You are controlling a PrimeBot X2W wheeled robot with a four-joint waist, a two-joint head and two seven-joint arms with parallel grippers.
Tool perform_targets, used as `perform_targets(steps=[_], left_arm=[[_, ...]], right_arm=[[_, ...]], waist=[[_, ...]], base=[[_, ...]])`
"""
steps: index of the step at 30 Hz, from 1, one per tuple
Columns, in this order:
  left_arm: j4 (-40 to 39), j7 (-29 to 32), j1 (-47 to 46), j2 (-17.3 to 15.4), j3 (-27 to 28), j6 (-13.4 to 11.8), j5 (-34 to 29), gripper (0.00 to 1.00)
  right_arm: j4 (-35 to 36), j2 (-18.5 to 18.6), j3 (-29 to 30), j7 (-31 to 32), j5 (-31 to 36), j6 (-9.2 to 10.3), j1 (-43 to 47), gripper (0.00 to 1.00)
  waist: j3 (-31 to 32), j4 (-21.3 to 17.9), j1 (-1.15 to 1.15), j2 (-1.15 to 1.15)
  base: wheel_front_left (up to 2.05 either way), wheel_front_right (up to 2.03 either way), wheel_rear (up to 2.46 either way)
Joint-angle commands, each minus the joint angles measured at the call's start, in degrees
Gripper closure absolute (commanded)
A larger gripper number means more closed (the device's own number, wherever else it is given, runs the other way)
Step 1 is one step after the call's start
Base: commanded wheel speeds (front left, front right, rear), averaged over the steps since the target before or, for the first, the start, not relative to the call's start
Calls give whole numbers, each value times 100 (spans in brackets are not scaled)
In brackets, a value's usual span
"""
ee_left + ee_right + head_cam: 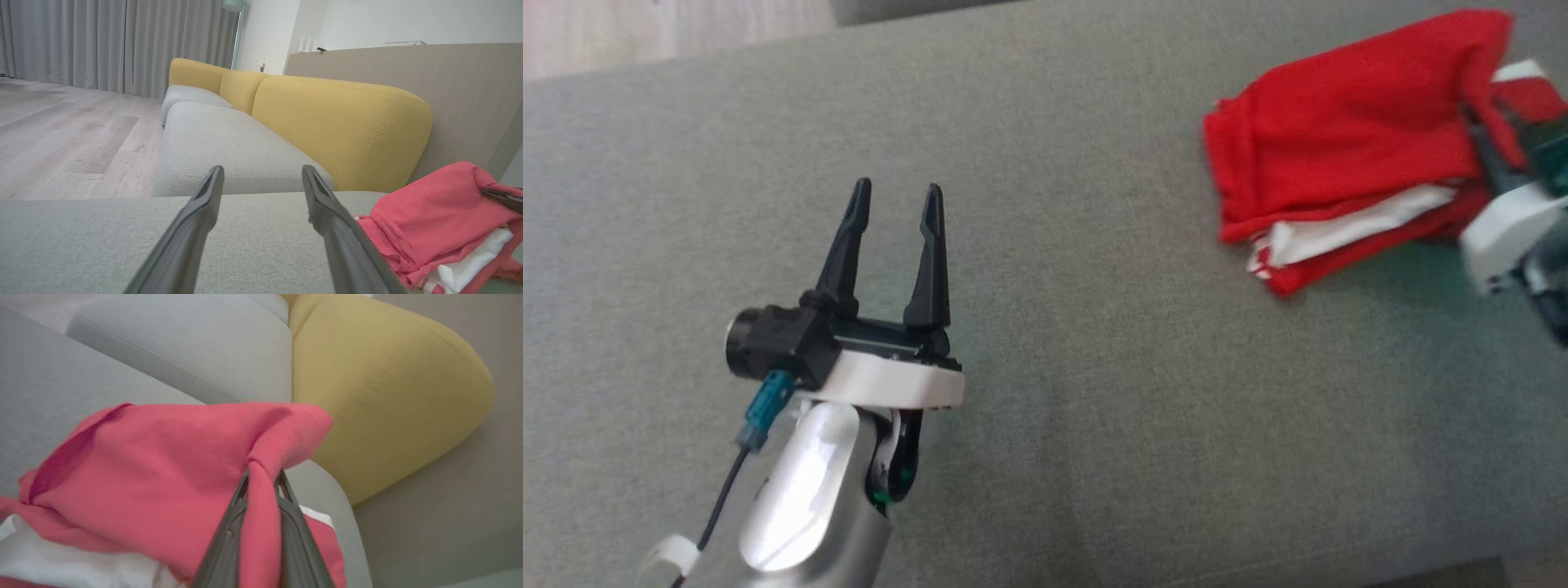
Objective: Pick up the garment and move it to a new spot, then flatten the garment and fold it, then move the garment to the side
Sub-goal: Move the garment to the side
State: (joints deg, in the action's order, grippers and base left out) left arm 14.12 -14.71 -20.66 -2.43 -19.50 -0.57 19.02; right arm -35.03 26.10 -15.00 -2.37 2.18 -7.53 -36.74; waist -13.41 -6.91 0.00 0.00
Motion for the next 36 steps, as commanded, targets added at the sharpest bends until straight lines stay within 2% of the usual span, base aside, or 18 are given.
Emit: perform_targets(steps=[1, 6, 11, 15, 23, 24, 25, 26, 36], left_arm=[[-163, -29, -262, -45, 197, -3, -71, 0], [-130, -29, -370, -47, 262, 55, -137, 0], [-92, -29, -454, -47, 347, 93, -163, 0], [-80, -29, -492, -47, 401, 138, -199, 0], [-65, -29, -474, -47, 527, 184, -267, 0], [-65, -29, -471, -47, 537, 190, -275, 0], [-65, -29, -471, -47, 537, 190, -275, 0], [-63, -29, -467, -47, 545, 196, -281, 0], [-13, -29, -386, -46, 641, 211, -282, 0]], right_arm=[[247, 326, -94, 90, -150, 4, -158, 100], [147, 884, -31, 338, -252, 4, -253, 100], [-247, 1158, 433, 418, -141, 4, -373, 100], [-564, 1220, 665, 382, 59, 4, -457, 100], [-895, 1045, 1041, 365, 374, 4, -524, 100], [-890, 1027, 1121, 314, 418, 4, -541, 33], [-890, 1027, 1121, 314, 418, 4, -541, 33], [-904, 985, 1216, 297, 434, 4, -549, 0], [-586, 535, 1572, 331, 821, 4, -532, 0]], waist=[[-180, -110, 0, 0], [-451, -183, 0, 0], [-624, -164, 0, 0], [-700, -121, 0, 0], [-779, -62, 0, 0], [-783, -58, 0, 0], [-783, -58, 0, 0], [-782, -54, 0, 0], [-485, -96, 0, 0]], base=[[0, 0, 0], [0, 0, 0], [0, 0, 0], [0, 0, 0], [0, 0, 0], [0, 0, 0], [0, 0, 0], [0, 0, 0], [0, 0, 0]])
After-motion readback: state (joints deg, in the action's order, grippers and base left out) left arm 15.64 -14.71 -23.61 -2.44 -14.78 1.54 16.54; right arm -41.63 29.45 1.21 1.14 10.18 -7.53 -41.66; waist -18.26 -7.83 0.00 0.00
